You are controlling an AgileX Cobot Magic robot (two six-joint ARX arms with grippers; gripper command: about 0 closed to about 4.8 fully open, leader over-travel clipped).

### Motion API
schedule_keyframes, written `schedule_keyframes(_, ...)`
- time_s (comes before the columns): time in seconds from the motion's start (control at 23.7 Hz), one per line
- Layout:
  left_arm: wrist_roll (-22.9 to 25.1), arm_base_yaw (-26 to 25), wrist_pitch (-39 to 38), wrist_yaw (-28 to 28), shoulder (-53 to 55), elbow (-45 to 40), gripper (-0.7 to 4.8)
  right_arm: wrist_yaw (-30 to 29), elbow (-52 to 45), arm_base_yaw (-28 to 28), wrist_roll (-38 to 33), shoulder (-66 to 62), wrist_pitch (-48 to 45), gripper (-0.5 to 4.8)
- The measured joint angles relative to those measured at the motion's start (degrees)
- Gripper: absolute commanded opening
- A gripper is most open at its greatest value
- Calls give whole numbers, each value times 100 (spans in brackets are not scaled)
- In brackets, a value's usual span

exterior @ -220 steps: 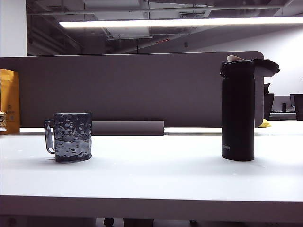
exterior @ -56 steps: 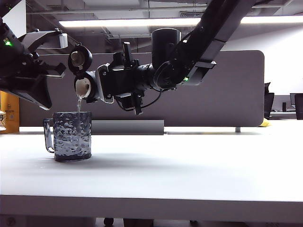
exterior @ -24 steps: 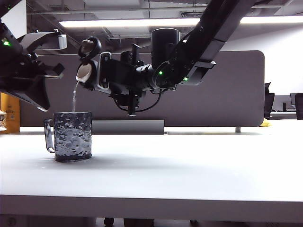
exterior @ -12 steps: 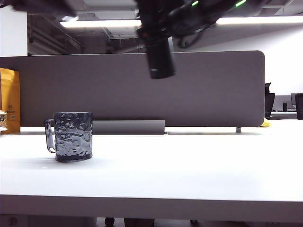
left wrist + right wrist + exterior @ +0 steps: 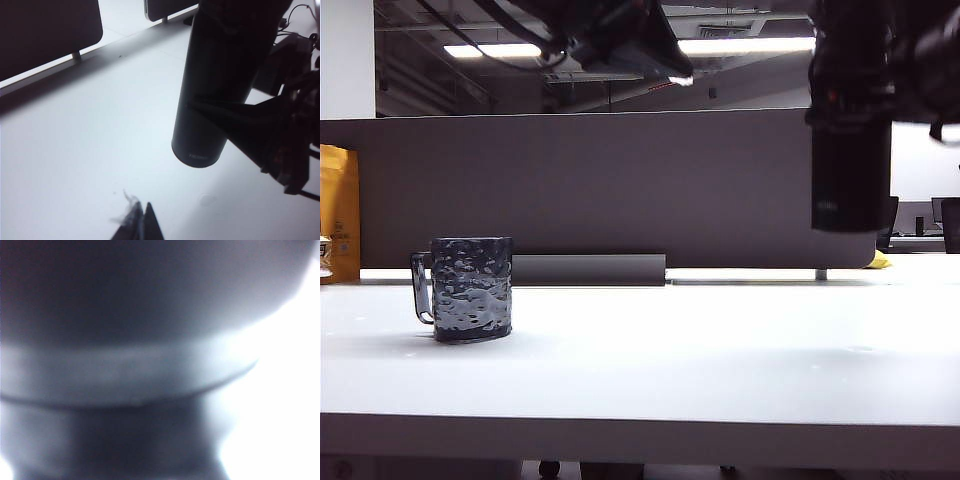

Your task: Pick up the black thermos, pour some water into the cup, then place the black thermos back on the table.

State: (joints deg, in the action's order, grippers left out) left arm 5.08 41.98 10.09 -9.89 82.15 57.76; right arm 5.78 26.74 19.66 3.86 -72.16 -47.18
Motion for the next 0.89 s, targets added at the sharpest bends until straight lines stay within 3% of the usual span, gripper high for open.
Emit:
schedule_keyframes(0.3, -68, 72, 223, -50, 525, 24, -5, -284, 175, -503, -129, -2544, -2037, 143)
schedule_keyframes(0.63, -68, 570, 299, -52, 752, 24, -5, -446, 225, -509, -120, -3075, -2935, 143)
schedule_keyframes(0.89, -68, 592, 297, -55, 754, 24, -5, -494, 227, -514, -127, -3383, -3018, 143)
